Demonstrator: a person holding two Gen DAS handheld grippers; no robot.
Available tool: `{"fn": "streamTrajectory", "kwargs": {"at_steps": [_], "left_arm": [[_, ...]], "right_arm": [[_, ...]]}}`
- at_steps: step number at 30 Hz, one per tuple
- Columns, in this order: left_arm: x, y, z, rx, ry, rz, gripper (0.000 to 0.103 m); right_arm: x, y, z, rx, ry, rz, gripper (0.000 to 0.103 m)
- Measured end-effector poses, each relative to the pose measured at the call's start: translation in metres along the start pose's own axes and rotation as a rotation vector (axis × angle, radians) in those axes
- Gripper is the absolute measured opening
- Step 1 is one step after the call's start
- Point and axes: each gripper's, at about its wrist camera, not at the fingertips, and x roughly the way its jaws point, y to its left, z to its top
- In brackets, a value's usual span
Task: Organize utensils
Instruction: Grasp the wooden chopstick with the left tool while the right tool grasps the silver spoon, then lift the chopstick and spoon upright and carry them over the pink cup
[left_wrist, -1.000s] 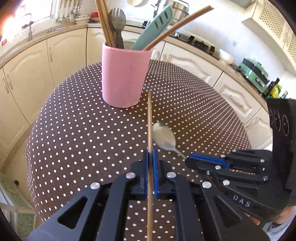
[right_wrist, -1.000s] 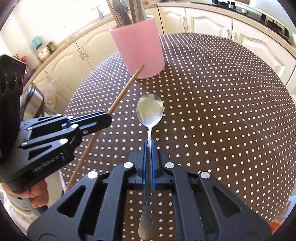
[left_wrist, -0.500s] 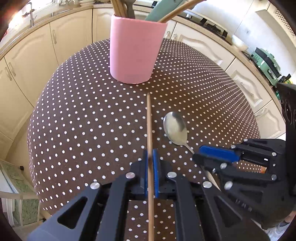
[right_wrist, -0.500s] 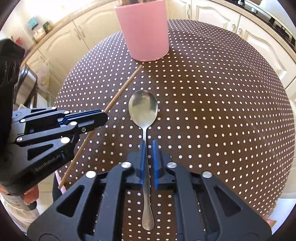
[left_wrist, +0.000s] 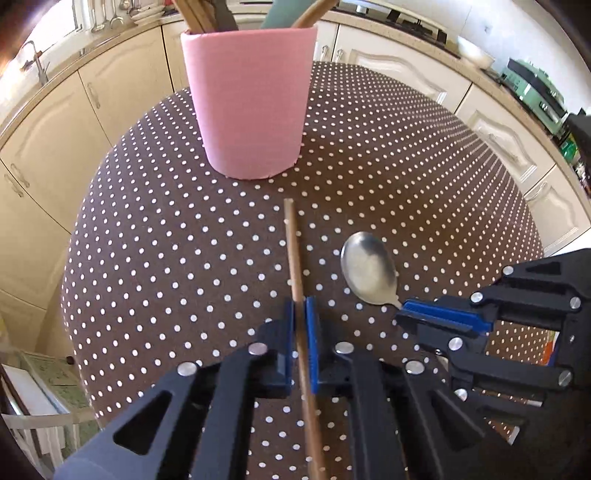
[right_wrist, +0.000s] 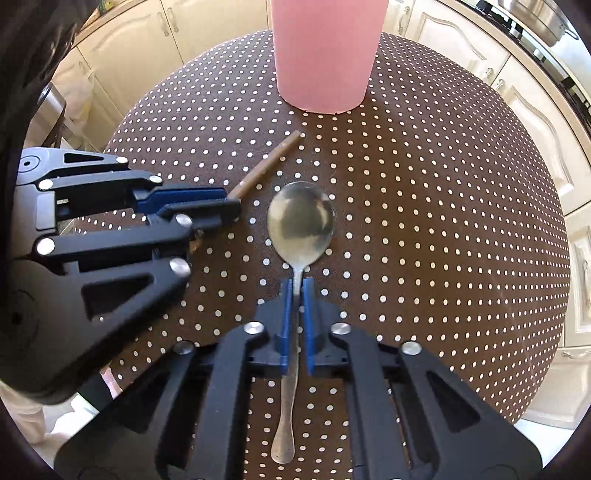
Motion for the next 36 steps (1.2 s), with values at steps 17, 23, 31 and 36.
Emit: {"fn": "streamTrajectory", "kwargs": {"at_steps": [17,23,31,36], "left_arm": [[-0.104,0.008,-0.031,-0.036,-0.545,-0.020,0.005],[-0.133,0.012,-0.038,-0.048,-0.708,-0.026,0.005],[-0.145,0.020,-0.022,-0.089,-0.818,-0.067,0.005],[-0.153,0.032,-0.004,-0.115,-0.873,-0.101,0.005]], "right_arm": [[-0.086,-0.010,-0.014,0.080,-0.426,0.114,0.004],[-0.103,-0.010,-0.014,0.072,-0.516,0.117,0.004],[-0.122,-0.005,0.008,0.055,-0.606,0.122,0.004],[-0.134,-0.003,0.030,0.044,-0.658,0.129,0.004]]}}
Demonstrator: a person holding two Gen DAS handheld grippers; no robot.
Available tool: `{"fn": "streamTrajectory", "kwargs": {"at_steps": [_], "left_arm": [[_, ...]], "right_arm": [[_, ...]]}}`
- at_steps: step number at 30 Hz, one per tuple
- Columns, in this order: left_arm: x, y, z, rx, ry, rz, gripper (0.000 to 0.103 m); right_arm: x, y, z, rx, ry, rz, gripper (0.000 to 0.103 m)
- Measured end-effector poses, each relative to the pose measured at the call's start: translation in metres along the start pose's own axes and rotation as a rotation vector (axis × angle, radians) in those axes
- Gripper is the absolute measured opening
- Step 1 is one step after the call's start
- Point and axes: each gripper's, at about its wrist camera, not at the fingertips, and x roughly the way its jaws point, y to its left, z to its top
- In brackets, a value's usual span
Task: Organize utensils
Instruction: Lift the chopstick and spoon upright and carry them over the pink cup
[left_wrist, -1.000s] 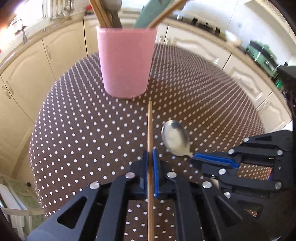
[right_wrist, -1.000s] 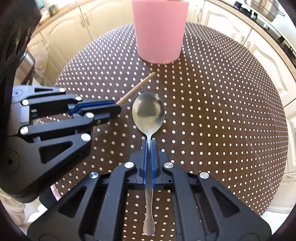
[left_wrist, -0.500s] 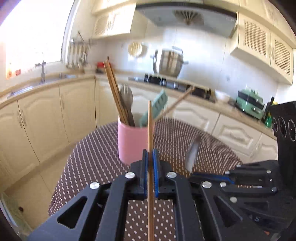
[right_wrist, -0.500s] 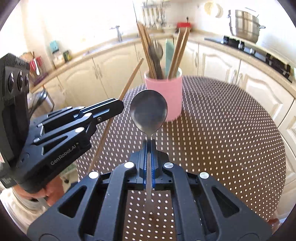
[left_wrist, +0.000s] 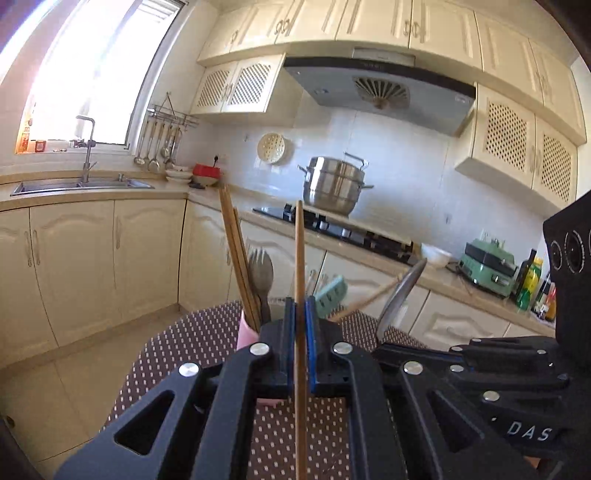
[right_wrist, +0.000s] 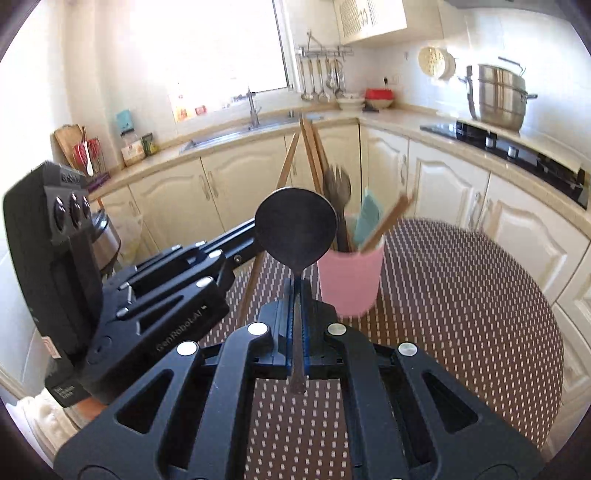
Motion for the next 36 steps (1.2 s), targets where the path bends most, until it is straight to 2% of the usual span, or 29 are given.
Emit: {"fn": "streamTrajectory", "kwargs": {"at_steps": [6,13,16,19,27,36], "left_arm": [[0.010,0.016,0.031,-0.064,-0.125,-0.032,0.005],[0.022,0.017,0.047,-0.100,-0.300,-0.038,0.005],[0.028,0.018,0.052,-0.125,-0.350,-0.043,0.005],[0.036,0.016,0.056,-0.120,-0.379,-0.038,0.005],[0.058,0.014,0.053,-0.097,-0.435,-0.022,0.005],[0.078,0.008,0.048,-0.067,-0.454,-0.001,0.005]], "right_arm": [[0.005,-0.001,0.036,-0.013,-0.069,0.012,0.004],[0.008,-0.010,0.071,0.005,-0.175,0.001,0.004],[0.014,-0.015,0.080,0.011,-0.201,-0.011,0.004],[0.024,-0.019,0.085,-0.004,-0.209,-0.050,0.004],[0.049,-0.031,0.080,-0.016,-0.178,-0.076,0.004],[0.059,-0.043,0.076,-0.006,-0.173,-0.095,0.005]]}}
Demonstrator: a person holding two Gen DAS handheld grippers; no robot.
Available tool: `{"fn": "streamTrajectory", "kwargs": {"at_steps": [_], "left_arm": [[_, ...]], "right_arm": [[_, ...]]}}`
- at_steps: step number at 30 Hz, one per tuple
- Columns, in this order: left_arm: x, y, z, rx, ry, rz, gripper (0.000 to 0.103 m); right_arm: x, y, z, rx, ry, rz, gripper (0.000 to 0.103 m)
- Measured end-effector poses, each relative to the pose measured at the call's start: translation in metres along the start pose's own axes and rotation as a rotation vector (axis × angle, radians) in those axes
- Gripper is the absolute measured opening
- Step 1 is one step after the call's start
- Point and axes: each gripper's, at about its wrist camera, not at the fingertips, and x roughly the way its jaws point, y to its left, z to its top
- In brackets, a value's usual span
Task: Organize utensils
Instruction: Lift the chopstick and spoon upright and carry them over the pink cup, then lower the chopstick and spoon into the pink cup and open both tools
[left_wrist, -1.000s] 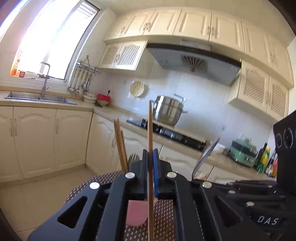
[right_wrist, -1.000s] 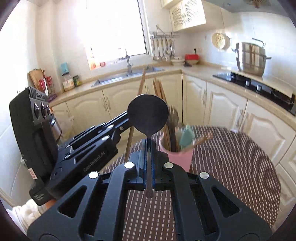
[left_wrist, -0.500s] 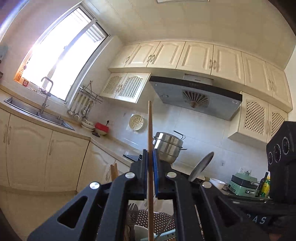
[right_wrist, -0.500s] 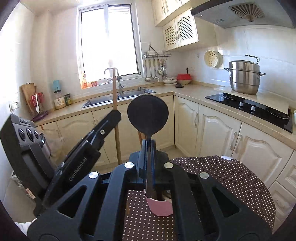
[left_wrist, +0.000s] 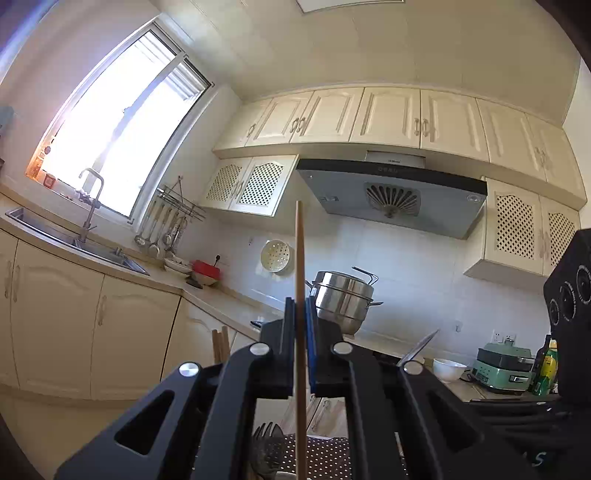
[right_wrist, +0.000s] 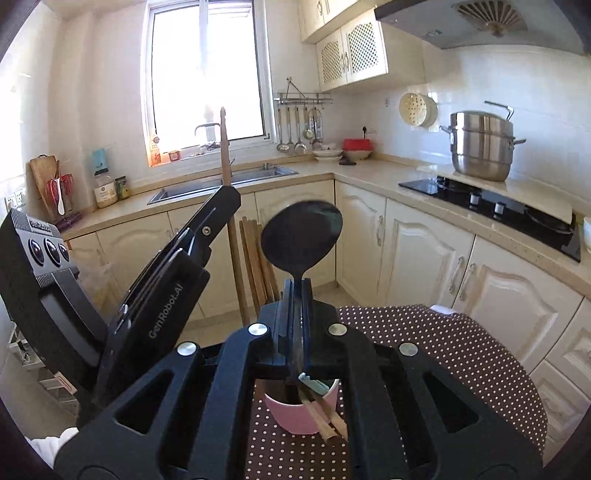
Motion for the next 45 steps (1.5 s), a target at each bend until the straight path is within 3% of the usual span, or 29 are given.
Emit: {"fn": "streamTrajectory", "kwargs": {"at_steps": [8,20,23,25,26,36,39,41,42,45], "left_arm": [[0.007,0.005,-0.016,0.009,0.016,0.017,0.005],[0.003,0.012,-0.032,0.035,0.095,0.021,0.006],[-0.001,0.012,-0.034,0.047,0.116,0.016,0.006],[-0.004,0.011,-0.035,0.056,0.138,0.017,0.006],[-0.005,0.010,-0.037,0.065,0.152,0.019,0.006],[-0.017,0.002,-0.061,0.157,0.328,0.006,0.006],[-0.026,0.000,-0.061,0.164,0.333,-0.008,0.008],[-0.029,-0.002,-0.058,0.159,0.354,-0.010,0.033],[-0.033,-0.003,-0.055,0.153,0.360,-0.011,0.052],[-0.049,-0.007,-0.045,0.151,0.344,-0.013,0.057]], "right_arm": [[0.008,-0.006,-0.006,0.020,0.031,0.006,0.005],[0.009,-0.008,-0.009,0.028,0.032,-0.007,0.015],[0.006,-0.007,-0.009,0.036,0.019,-0.017,0.024],[0.001,-0.006,-0.009,0.032,0.005,-0.028,0.044],[-0.001,-0.006,-0.010,0.030,-0.005,-0.039,0.047],[-0.018,-0.005,-0.011,0.043,-0.042,-0.104,0.052],[-0.026,-0.006,-0.013,0.050,-0.049,-0.121,0.053],[-0.032,-0.006,-0.015,0.059,-0.051,-0.129,0.054],[-0.036,-0.006,-0.016,0.065,-0.055,-0.134,0.054],[-0.049,-0.007,-0.018,0.076,-0.068,-0.144,0.054]]}}
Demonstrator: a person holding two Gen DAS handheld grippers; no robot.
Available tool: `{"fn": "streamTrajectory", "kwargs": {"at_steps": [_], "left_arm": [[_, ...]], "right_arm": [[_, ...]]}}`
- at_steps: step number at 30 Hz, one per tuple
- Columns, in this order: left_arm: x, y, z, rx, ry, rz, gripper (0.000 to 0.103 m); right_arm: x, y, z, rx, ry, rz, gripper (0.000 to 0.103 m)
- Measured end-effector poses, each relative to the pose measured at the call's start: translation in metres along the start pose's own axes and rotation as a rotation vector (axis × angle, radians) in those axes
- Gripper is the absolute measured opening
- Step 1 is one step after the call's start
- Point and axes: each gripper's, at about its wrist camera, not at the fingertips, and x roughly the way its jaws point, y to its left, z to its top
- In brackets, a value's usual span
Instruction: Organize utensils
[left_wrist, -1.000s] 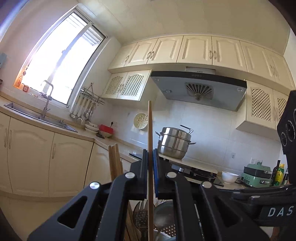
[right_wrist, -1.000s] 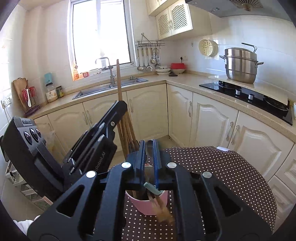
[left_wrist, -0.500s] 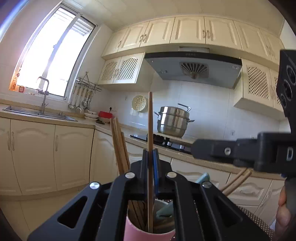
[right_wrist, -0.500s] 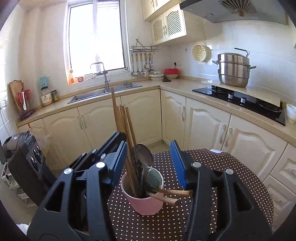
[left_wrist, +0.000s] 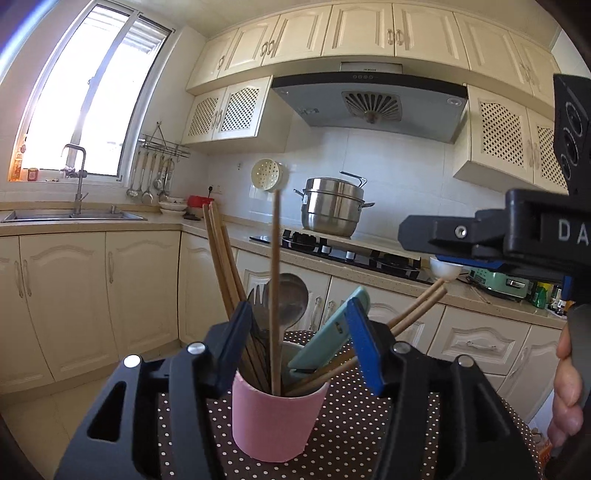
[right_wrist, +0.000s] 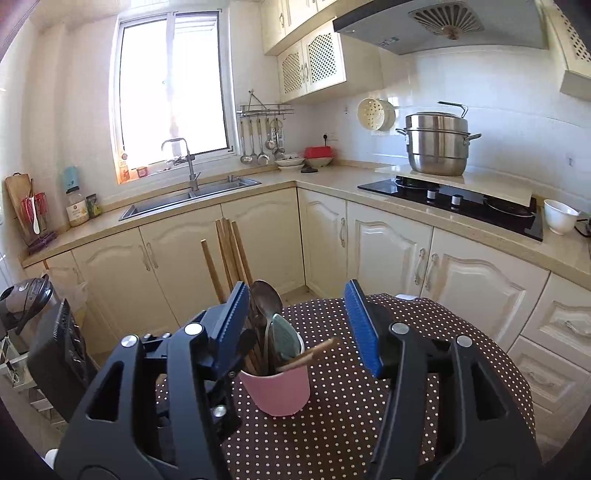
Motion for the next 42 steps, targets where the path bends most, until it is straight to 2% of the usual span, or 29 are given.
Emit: {"fn": "streamTrajectory", "kwargs": {"at_steps": [1,4,6,10,19,26,36,42], "left_arm": [[-0.005,-0.001,0.002,0.002,0.002,0.007,0.065],[-0.026,-0.003,0.009,-0.012,0.012,0.009,0.071],[-0.041,-0.004,0.016,-0.020,0.024,0.024,0.079],[-0.074,-0.008,0.032,-0.029,0.050,0.079,0.084],[-0.156,-0.026,0.058,-0.019,0.033,0.165,0.089],[-0.204,-0.044,0.064,0.016,0.042,0.165,0.091],[-0.272,-0.068,0.060,0.081,-0.068,0.235,0.092],[-0.298,-0.080,0.056,0.125,-0.123,0.239,0.092]], "right_arm": [[-0.006,-0.001,0.000,0.006,-0.009,-0.004,0.054],[-0.026,-0.001,-0.001,0.019,-0.031,-0.010,0.055],[-0.039,-0.002,-0.003,0.027,-0.044,-0.013,0.056],[-0.073,0.001,-0.011,0.036,-0.078,-0.019,0.058],[-0.138,0.033,-0.037,-0.037,-0.130,-0.055,0.065],[-0.184,0.058,-0.053,-0.093,-0.188,-0.075,0.069],[-0.238,0.080,-0.070,-0.147,-0.268,-0.129,0.075],[-0.263,0.086,-0.086,-0.144,-0.309,-0.151,0.078]]}}
